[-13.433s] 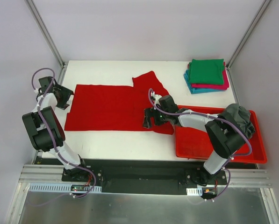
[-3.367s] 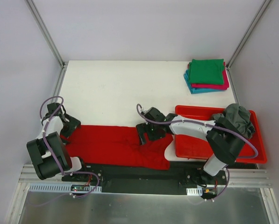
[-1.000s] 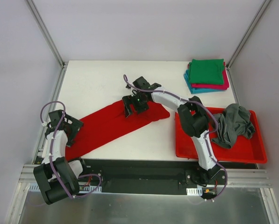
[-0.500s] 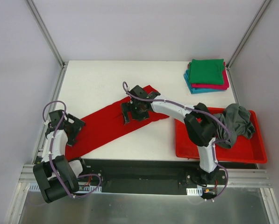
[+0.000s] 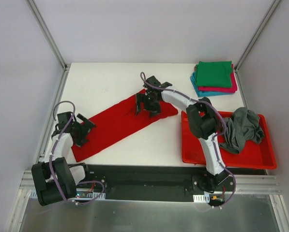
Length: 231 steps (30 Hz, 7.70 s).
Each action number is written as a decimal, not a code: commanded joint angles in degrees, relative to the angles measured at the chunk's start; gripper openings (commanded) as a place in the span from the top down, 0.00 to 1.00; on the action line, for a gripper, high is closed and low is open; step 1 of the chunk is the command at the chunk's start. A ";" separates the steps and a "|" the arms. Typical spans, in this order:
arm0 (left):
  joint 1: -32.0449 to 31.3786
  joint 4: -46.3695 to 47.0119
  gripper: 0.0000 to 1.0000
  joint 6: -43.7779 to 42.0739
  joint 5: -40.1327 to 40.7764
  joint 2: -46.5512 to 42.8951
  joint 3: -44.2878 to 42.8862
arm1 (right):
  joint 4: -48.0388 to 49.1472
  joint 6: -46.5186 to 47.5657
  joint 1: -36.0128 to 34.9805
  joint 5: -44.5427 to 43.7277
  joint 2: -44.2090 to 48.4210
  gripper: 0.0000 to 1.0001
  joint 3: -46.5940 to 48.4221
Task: Fold and stack the t-shirts
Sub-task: Rotate the tshirt 90 degrees, then grab the bottom of the folded rectangular tshirt with both arms, then fold the folded rectangular tshirt in 1/3 of the way
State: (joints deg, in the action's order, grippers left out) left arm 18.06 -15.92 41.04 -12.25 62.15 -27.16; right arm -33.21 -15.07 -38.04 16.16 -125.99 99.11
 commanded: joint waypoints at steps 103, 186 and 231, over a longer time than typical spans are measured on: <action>-46.63 -11.94 1.00 13.37 -1.72 -20.14 17.31 | 29.44 7.69 -28.66 -15.81 53.75 0.04 -64.48; -39.16 -8.34 1.00 3.44 8.74 12.90 -29.35 | 20.03 29.22 -9.43 -22.06 39.69 1.00 -31.53; -31.60 -8.42 0.01 -2.46 5.83 22.60 -36.06 | 26.52 24.21 -1.76 -6.87 30.28 0.04 -30.19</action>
State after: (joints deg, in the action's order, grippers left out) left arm -14.15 -23.59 38.13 -8.54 94.19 -69.41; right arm -10.61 11.00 -37.06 1.65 -102.08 73.54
